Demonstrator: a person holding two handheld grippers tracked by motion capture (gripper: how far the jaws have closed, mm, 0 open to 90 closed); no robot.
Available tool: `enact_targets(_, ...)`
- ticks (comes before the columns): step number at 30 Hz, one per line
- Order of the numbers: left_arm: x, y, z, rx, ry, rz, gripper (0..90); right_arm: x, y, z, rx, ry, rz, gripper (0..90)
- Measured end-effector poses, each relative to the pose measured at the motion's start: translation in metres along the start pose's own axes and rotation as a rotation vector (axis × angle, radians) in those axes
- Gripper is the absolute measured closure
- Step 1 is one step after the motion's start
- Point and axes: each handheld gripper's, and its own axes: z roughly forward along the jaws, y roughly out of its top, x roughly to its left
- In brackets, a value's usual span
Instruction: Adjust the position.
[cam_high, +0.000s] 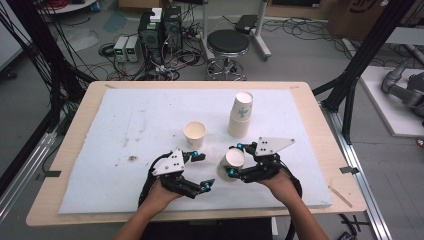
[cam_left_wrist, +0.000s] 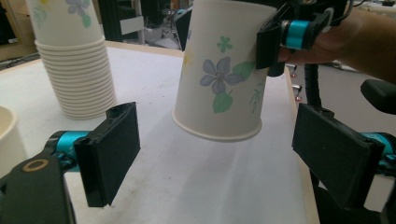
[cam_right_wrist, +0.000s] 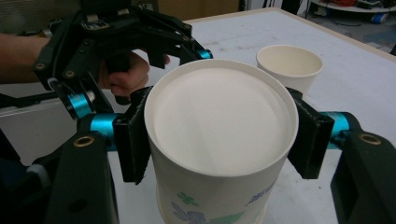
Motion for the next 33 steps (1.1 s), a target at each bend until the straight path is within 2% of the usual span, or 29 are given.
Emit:
enact_targets(4,0.000,0.001,0.009,-0.009,-0.007,-0.005,15.0,0.002,0.001,0.001,-0.002,0.010,-0.006,34.7)
enact_targets(17,-0.002,0.004,0.028,0.005,-0.049,0.011,15.8,0.005,0.001,0.006,0.004,0.049,-0.006,34.7)
enact_targets(28,-0.003,0.003,0.032,0.008,-0.083,0.026,24.6,0.005,0.002,0.006,-0.022,0.078,0.015,34.7)
enact_targets(33,-0.003,0.003,0.032,0.015,-0.082,0.044,28.1,0.005,0.001,0.007,-0.022,0.081,0.021,34.9)
